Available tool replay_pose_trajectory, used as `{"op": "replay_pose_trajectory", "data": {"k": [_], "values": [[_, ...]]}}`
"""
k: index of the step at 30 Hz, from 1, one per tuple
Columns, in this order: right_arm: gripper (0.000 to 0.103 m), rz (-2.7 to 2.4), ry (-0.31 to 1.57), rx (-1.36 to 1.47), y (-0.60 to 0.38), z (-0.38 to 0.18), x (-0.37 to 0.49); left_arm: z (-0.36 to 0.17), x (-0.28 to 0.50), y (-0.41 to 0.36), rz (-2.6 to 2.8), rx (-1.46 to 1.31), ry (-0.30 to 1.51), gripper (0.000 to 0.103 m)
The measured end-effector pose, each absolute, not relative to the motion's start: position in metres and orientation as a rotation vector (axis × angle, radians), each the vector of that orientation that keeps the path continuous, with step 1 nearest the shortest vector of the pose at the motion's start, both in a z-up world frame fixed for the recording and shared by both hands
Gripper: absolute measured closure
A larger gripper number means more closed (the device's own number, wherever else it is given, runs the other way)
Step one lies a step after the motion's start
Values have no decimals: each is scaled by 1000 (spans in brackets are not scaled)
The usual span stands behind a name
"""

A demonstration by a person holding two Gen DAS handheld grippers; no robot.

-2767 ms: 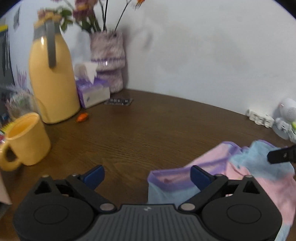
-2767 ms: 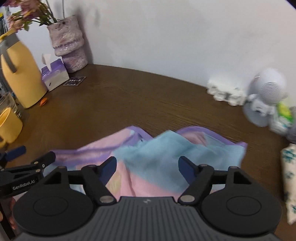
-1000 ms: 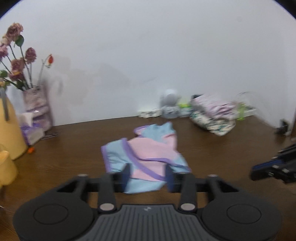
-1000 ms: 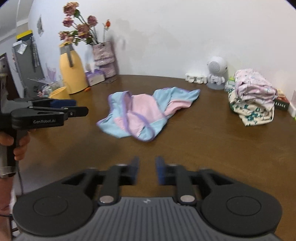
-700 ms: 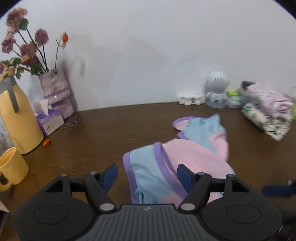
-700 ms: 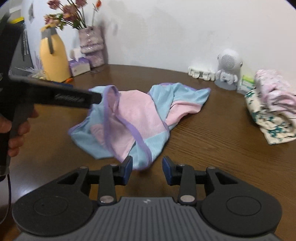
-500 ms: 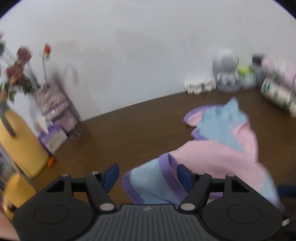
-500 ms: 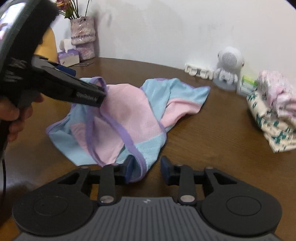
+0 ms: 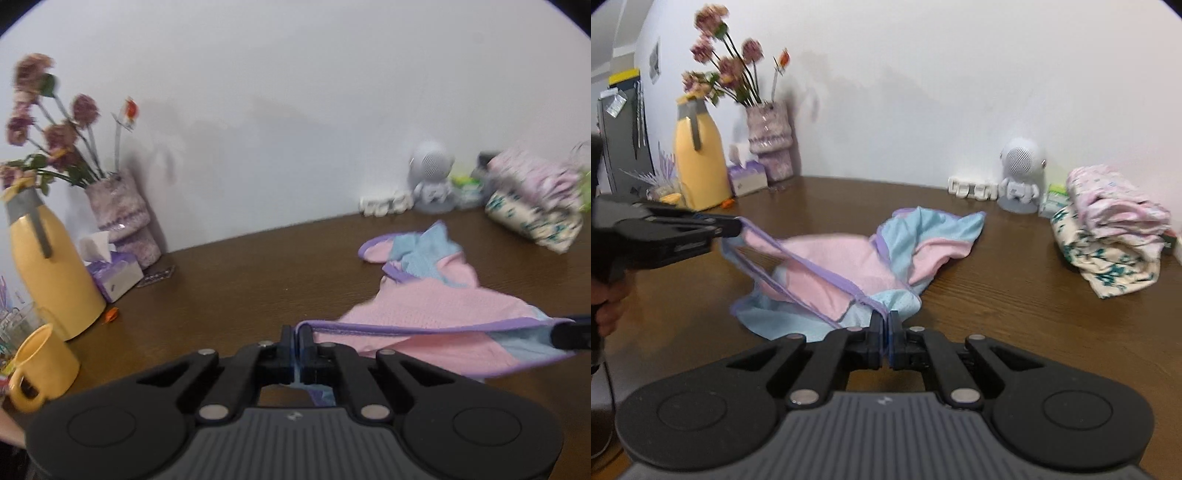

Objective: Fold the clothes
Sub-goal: 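Grasp the garment's purple-trimmed edge with the left gripper while the right gripper grasps another edge, then pull the garment flat across the table with both grippers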

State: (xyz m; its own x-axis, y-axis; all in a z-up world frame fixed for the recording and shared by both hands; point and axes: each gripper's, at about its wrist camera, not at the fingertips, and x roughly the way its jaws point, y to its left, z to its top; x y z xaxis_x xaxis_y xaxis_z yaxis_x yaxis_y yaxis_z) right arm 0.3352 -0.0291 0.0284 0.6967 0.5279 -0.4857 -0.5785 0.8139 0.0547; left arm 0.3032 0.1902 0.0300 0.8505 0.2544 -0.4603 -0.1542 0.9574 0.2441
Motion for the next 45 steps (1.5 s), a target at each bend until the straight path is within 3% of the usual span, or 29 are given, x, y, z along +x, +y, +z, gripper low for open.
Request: {"op": "replay_pose_trajectory", "data": {"k": [6, 13, 19, 24, 30, 37, 39, 45], "values": [[101, 607, 449, -154, -72, 38, 248, 37, 184, 158, 133, 177, 449, 102], [101, 586, 600, -196, -106, 0, 182, 5, 108, 120, 56, 206, 564, 102], [98, 563, 574, -226, -109, -9, 160, -12, 92, 103, 75, 230, 610, 101], [91, 541, 576, -231, -108, -14, 158, -16, 87, 101, 105, 257, 634, 91], [83, 513, 566, -236, -105, -17, 160, -21, 86, 94, 125, 294, 647, 86], [83, 492, 565, -198, -106, -20, 164, -28, 91, 85, 156, 345, 655, 82], [91, 497, 568, -192, -105, -21, 164, -30, 93, 84, 172, 352, 655, 82], [99, 505, 548, -195, -106, -17, 159, -34, 95, 78, 198, 399, 634, 82]]}}
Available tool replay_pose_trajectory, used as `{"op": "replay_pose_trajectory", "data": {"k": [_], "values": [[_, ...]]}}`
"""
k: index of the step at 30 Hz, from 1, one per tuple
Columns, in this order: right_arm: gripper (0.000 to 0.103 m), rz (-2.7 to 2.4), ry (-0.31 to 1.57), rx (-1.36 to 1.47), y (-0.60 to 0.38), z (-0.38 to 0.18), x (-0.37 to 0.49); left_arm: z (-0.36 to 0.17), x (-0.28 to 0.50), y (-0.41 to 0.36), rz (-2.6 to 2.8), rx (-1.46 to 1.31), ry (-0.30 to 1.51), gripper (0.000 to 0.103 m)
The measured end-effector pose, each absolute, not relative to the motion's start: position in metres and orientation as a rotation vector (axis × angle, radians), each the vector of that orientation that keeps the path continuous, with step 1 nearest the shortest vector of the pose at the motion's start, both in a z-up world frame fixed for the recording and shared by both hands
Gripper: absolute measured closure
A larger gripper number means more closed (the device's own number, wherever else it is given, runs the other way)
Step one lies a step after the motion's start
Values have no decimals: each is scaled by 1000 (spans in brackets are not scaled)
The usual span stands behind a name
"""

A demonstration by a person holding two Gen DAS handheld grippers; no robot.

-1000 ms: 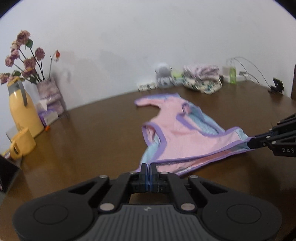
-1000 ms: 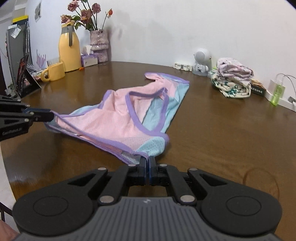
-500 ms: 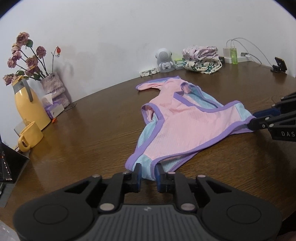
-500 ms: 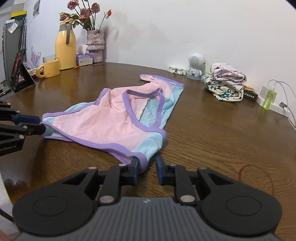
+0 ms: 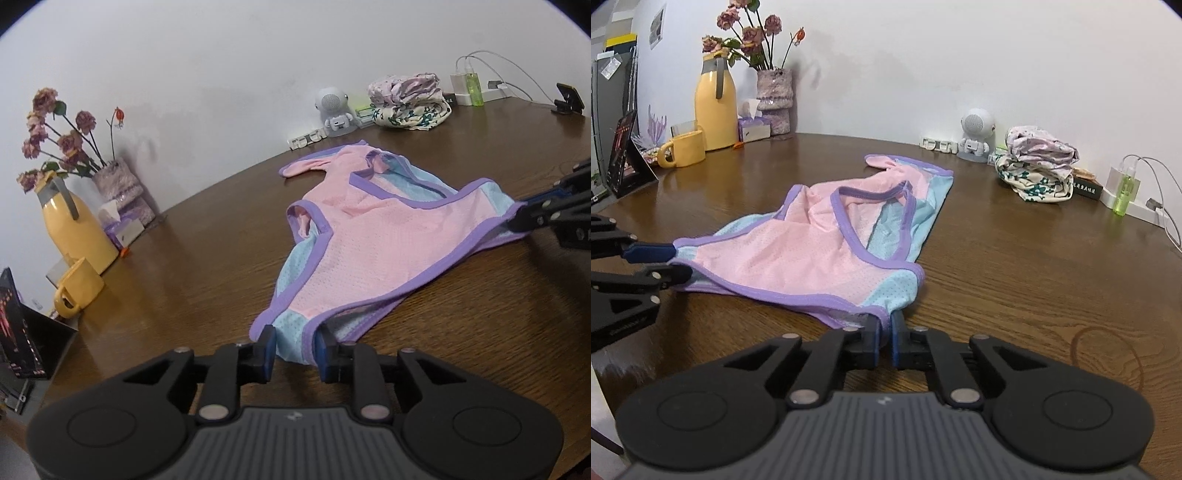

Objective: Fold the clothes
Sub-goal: 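Pull the garment flat across the table with both grippers, then lift the garment up with both grippers and shake it out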

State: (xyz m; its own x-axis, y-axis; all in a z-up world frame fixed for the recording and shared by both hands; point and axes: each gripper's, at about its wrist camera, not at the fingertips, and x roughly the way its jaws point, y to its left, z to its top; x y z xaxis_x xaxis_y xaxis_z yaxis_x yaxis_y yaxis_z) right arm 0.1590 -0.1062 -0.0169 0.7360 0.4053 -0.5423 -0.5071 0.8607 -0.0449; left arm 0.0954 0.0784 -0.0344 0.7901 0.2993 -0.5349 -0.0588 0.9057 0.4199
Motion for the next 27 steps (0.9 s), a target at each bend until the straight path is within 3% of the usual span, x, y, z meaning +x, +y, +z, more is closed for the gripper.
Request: {"op": "replay_pose_trajectory", "data": {"k": [1, 3, 6, 16, 22, 26, 27], "values": [[100, 504, 539, -191, -108, -15, 157, -35, 95, 78, 198, 405, 632, 83], [100, 502, 523, -180, -111, -12, 155, -35, 93, 79, 185, 400, 629, 96], [101, 502, 512, -179, -114, -9, 150, -33, 87, 81, 172, 378, 598, 100], [99, 519, 535, -220, -108, -13, 147, -29, 81, 81, 168, 376, 571, 100], [91, 490, 533, -262, -101, -18, 148, -37, 83, 79, 185, 410, 596, 88], [95, 504, 542, -274, -98, -20, 152, -39, 84, 78, 183, 424, 597, 88], [100, 510, 549, -267, -98, -19, 153, -38, 85, 79, 178, 422, 597, 95]]}}
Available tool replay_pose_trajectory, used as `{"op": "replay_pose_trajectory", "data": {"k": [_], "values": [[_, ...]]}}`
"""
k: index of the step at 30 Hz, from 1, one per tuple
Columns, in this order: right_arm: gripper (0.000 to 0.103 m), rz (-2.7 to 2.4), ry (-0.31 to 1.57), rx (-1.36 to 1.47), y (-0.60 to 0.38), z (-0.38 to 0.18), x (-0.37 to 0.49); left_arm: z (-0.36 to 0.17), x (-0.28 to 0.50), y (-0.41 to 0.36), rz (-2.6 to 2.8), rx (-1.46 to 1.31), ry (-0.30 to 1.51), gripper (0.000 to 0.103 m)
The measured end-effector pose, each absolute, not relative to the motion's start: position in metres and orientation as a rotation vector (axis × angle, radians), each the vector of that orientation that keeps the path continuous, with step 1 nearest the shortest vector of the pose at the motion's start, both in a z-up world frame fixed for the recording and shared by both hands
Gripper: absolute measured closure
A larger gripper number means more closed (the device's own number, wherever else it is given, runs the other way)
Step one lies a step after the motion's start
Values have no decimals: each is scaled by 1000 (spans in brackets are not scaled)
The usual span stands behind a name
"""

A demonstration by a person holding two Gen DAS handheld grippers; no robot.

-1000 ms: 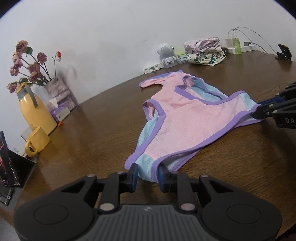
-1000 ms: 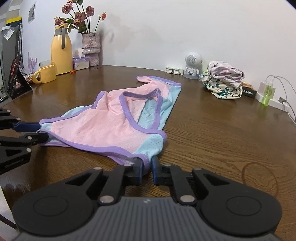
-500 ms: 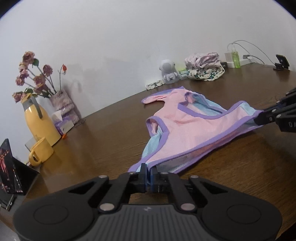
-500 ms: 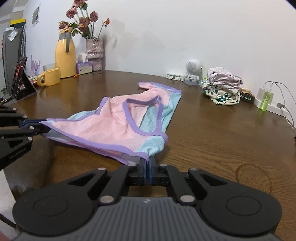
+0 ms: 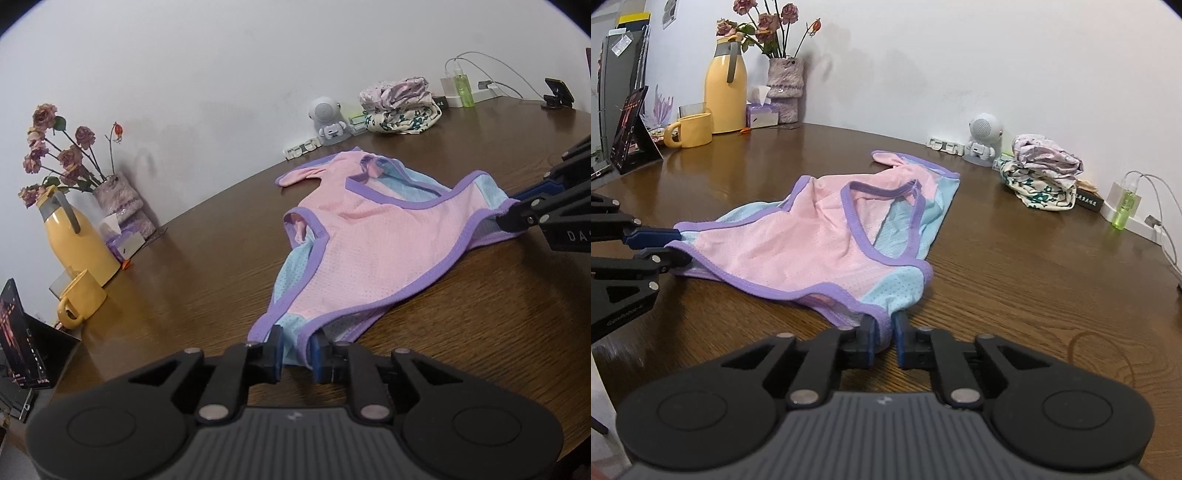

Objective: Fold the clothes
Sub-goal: 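Lift the garment up with both grippers and shake it out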

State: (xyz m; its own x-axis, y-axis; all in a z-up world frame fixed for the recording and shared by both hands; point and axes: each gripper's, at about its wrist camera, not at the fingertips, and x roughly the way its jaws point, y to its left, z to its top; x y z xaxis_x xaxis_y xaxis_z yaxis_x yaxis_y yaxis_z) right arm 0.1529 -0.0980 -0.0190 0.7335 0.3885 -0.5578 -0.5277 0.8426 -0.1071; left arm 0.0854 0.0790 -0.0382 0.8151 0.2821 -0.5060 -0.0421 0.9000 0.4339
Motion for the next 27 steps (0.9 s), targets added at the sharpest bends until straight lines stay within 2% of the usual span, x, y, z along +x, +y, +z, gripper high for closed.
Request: {"op": "replay_pose_trajectory", "data": {"k": [2, 6, 13, 17, 20, 27], "values": [[101, 526, 554, -224, -102, -12, 158, -33, 90, 81, 172, 423, 581, 101], [102, 546, 461, -139, -107, 49, 187, 17, 121, 92, 217, 455, 431, 102], [102, 502, 195, -51, -105, 255, 231, 218, 180, 98, 321, 433, 64, 102], [102, 461, 80, 1, -114, 358, 217, 324, 167, 97, 337, 330, -86, 102], [102, 398, 33, -51, -112, 393, 198, 358, 148, 89, 339, 331, -149, 102], [102, 369, -50, -9, -121, 424, 160, 394, 106, 78, 345, 295, -252, 102]]}}
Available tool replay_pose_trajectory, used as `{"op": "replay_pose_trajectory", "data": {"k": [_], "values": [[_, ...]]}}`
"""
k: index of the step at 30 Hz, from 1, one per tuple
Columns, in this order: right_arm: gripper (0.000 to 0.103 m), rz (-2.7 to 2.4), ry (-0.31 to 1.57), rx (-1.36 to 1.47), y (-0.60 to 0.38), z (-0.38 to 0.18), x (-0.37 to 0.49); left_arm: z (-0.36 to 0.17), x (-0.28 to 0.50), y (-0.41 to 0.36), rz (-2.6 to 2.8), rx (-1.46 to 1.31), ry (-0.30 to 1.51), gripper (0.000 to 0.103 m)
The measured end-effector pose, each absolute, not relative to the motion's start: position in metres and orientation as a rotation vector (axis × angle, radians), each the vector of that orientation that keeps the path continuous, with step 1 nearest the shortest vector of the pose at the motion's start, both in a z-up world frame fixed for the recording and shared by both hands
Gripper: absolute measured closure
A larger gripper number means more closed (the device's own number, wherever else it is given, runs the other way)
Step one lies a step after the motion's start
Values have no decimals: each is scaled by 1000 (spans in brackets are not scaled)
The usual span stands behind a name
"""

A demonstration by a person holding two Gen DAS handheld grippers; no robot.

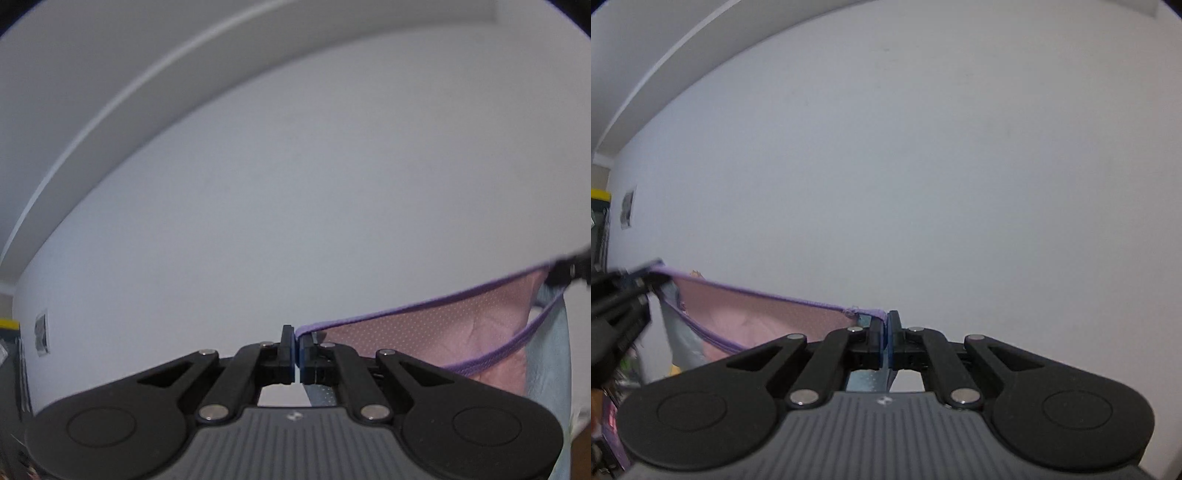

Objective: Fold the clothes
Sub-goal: 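Lift the garment up with both grippers and shake it out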

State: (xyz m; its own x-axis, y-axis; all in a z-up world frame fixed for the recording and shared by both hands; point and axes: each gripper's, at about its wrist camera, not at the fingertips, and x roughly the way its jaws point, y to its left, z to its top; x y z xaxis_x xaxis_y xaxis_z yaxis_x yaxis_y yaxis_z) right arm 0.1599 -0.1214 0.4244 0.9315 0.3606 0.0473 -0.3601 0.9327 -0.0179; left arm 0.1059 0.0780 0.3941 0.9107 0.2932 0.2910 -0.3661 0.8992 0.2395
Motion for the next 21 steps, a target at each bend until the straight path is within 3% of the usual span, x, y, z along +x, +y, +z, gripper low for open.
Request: {"op": "replay_pose_trajectory", "data": {"k": [9, 21], "values": [[102, 358, -74, -6, -109, 443, 172, 397, 117, 74, 378, 365, -256, 102], [102, 279, 124, -70, -35, 371, 370, 314, 319, 115, 409, 327, -16, 102]]}}
